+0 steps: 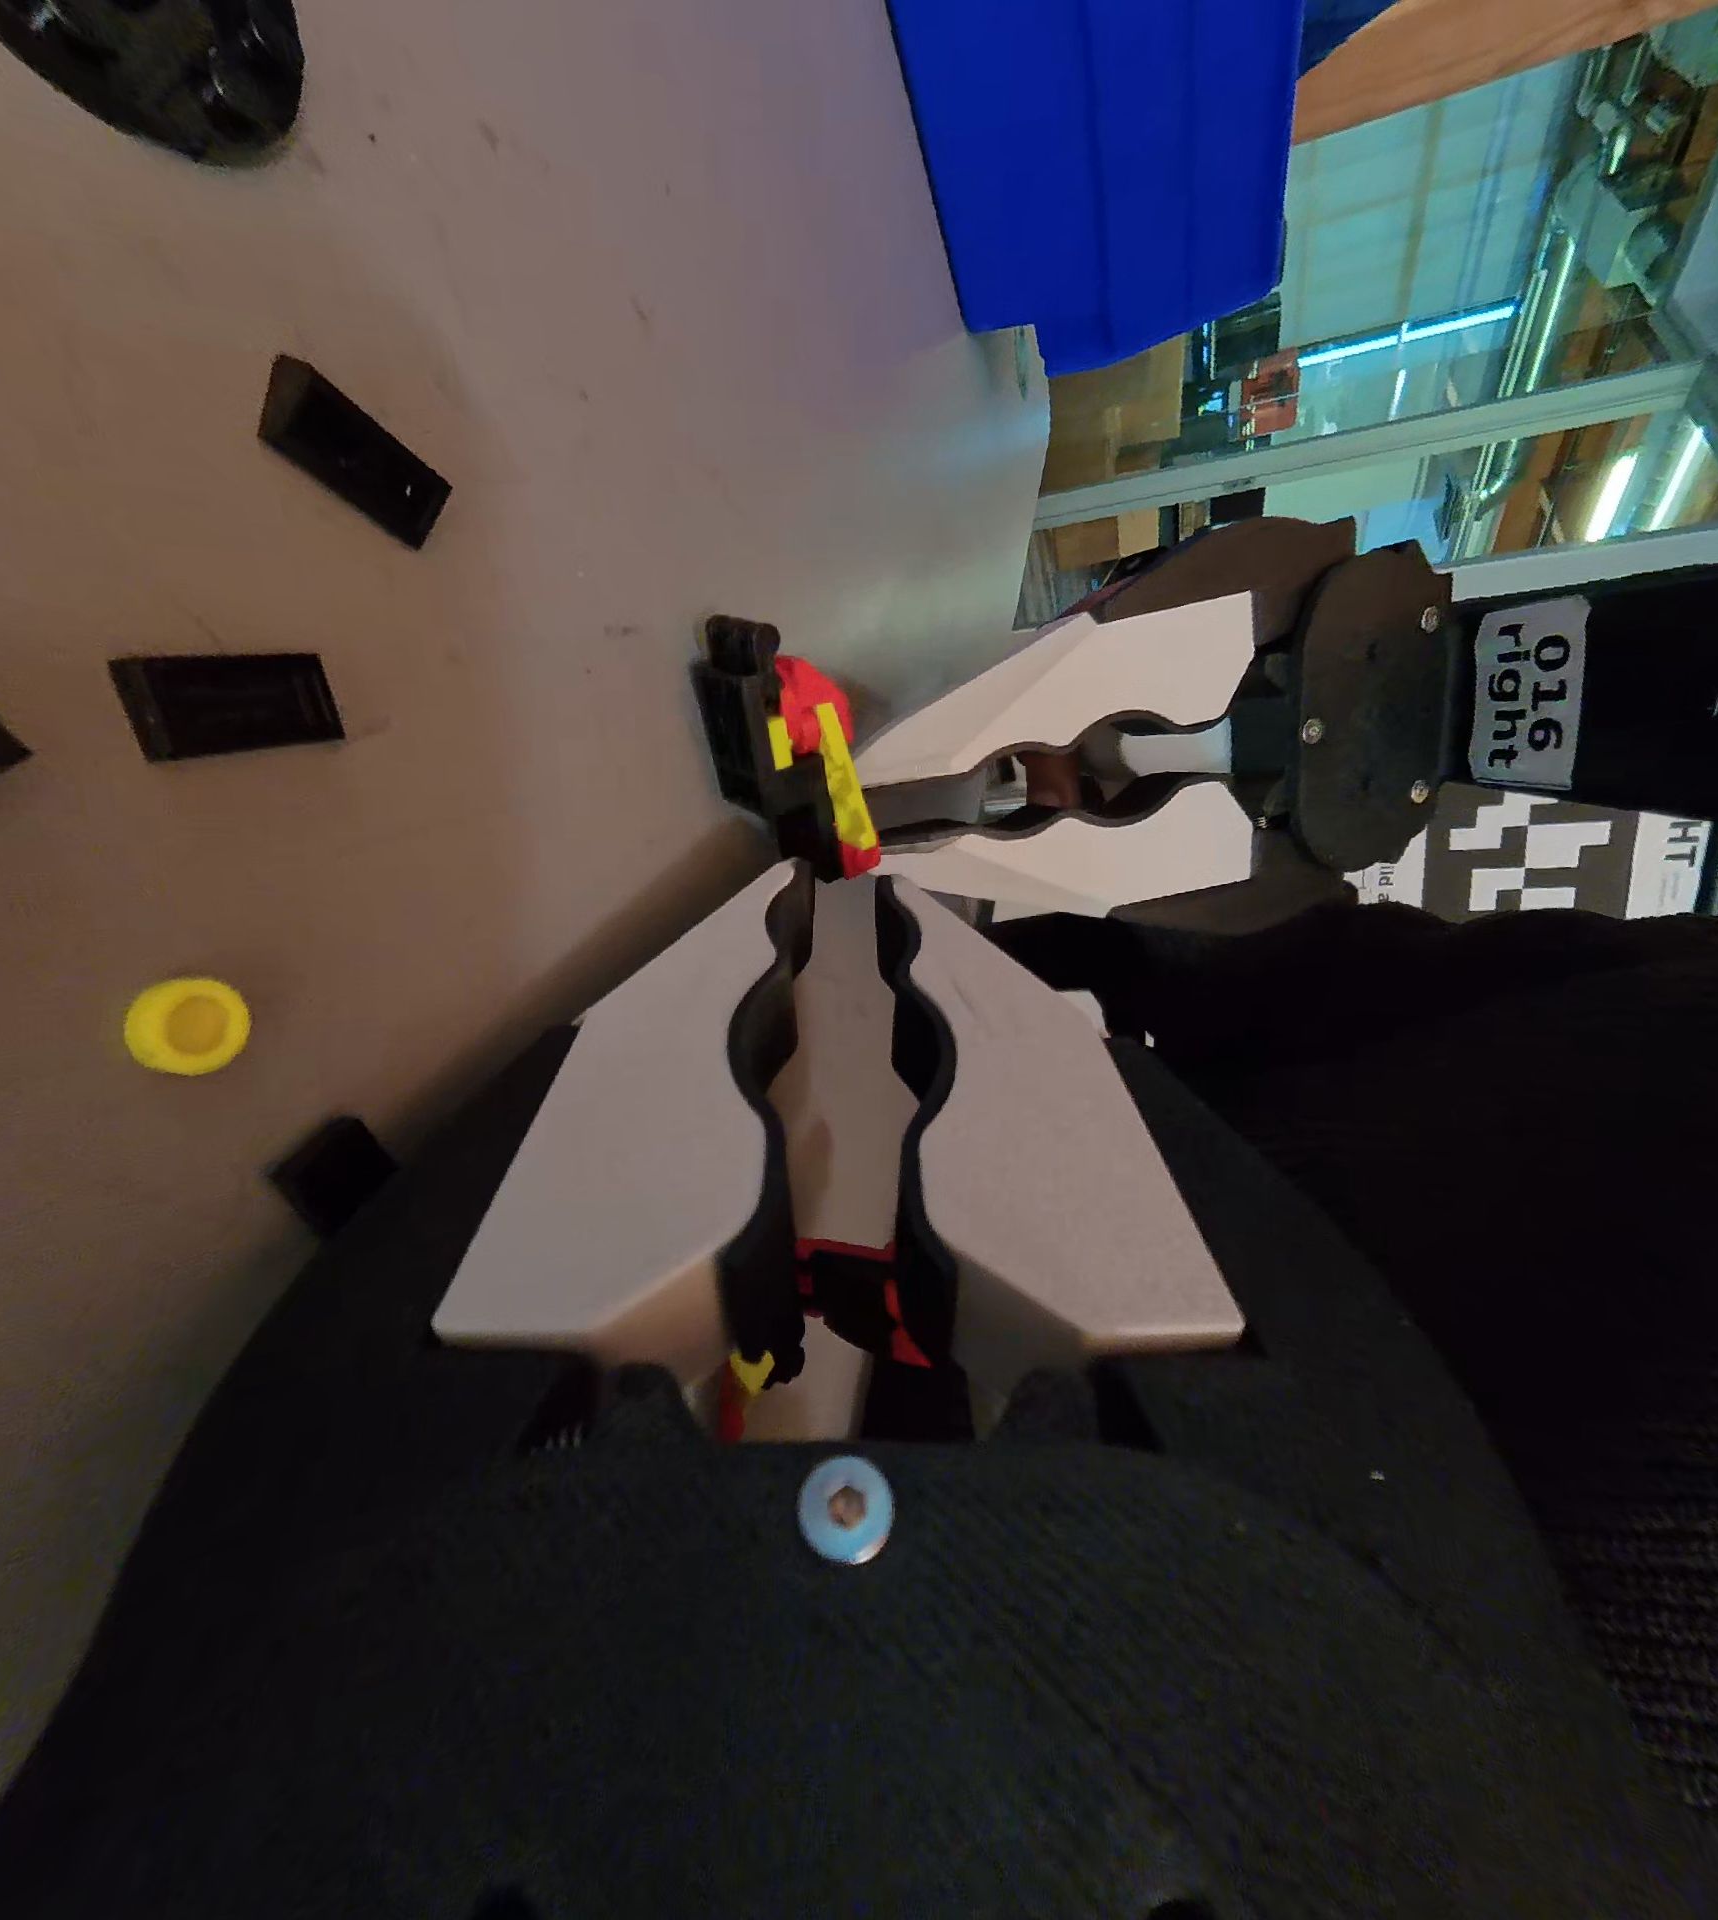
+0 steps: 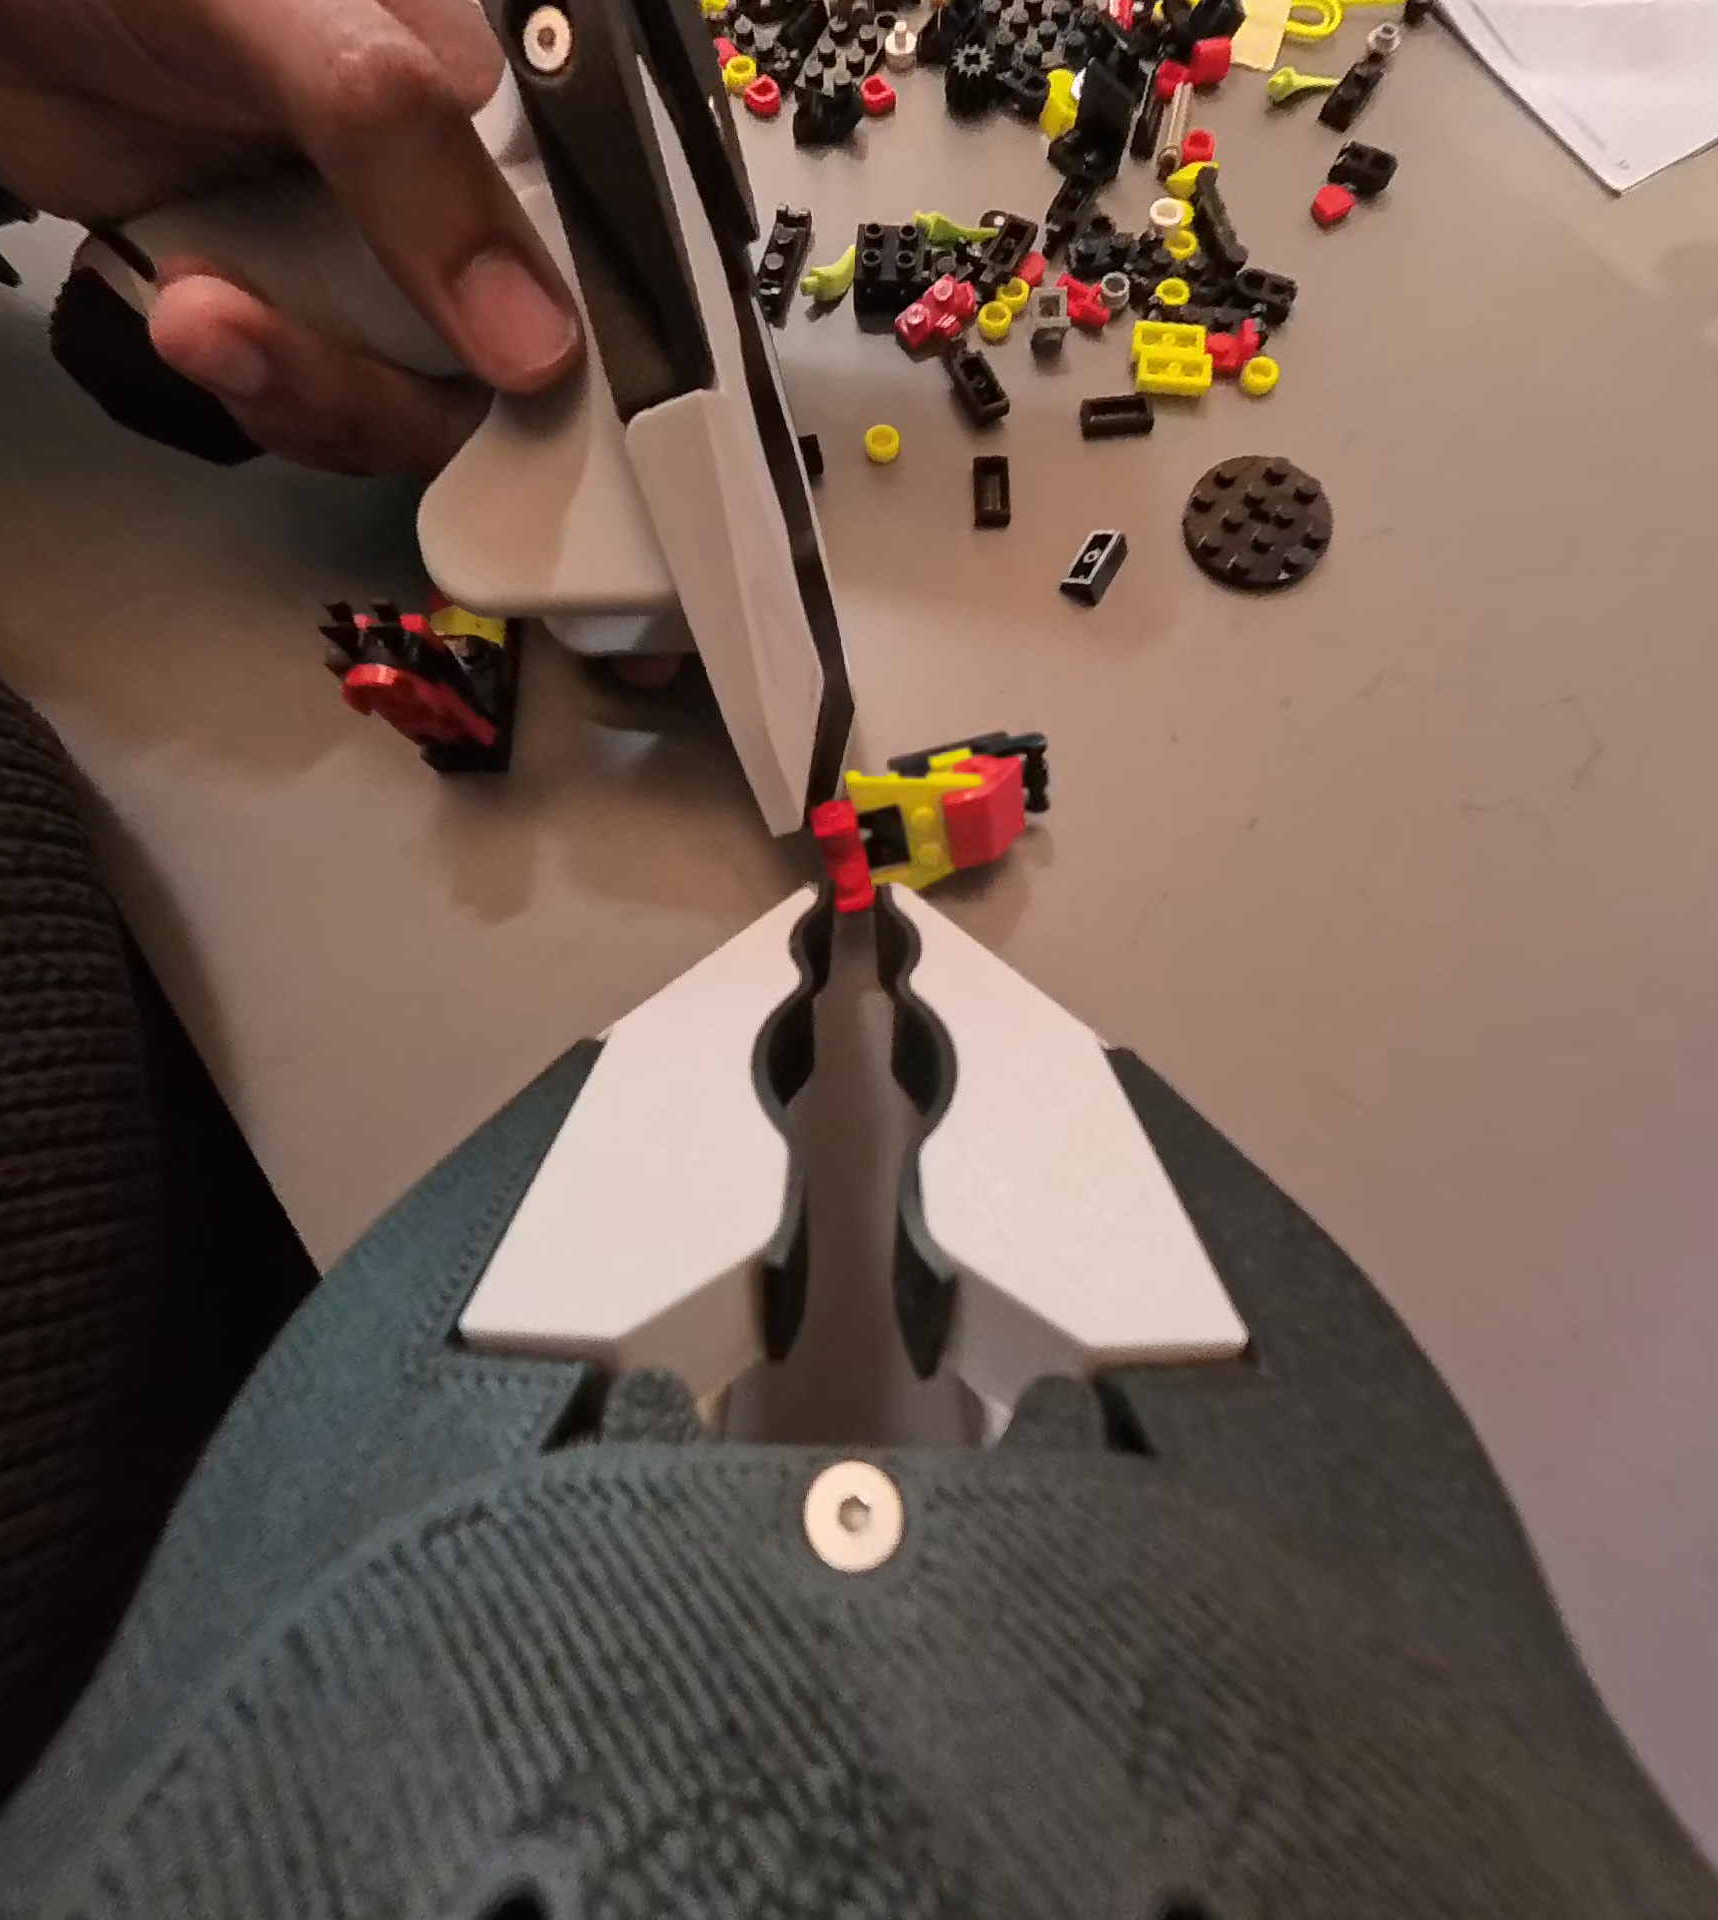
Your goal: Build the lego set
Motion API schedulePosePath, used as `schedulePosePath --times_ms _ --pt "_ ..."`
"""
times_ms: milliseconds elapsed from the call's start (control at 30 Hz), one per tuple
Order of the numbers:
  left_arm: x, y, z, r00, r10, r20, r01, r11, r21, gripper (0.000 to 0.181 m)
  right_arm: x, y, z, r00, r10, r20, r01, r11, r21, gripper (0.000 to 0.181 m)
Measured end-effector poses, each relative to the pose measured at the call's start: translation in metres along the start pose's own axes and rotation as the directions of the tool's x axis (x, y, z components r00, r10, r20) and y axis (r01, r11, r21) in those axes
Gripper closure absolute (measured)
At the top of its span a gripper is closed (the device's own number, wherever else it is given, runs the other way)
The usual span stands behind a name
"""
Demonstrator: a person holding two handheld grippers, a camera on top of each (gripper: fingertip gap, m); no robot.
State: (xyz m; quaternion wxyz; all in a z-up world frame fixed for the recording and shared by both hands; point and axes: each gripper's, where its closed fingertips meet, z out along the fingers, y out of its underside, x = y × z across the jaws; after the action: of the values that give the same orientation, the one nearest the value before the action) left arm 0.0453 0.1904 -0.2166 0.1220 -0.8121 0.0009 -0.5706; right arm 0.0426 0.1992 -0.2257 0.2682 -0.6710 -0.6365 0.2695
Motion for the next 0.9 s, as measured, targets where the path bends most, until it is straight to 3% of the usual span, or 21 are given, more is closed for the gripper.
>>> schedulePosePath --times_ms 400,700,900 --pt "0.000 0.005 0.002 0.997 0.055 0.051 -0.052 0.998 -0.044 0.168 0.000 0.001 0.002 1.000 -0.002 0.009 0.002 1.000 0.000 0.175" --pt "-0.005 0.003 -0.004 0.973 0.151 0.175 -0.142 0.988 -0.062 0.152 0.001 0.001 0.003 0.999 0.026 0.020 -0.026 1.000 0.006 0.175" --pt "-0.004 0.004 0.006 0.954 0.196 0.227 -0.184 0.980 -0.076 0.155 0.000 -0.001 0.004 0.999 0.043 0.033 -0.044 0.999 0.015 0.175"
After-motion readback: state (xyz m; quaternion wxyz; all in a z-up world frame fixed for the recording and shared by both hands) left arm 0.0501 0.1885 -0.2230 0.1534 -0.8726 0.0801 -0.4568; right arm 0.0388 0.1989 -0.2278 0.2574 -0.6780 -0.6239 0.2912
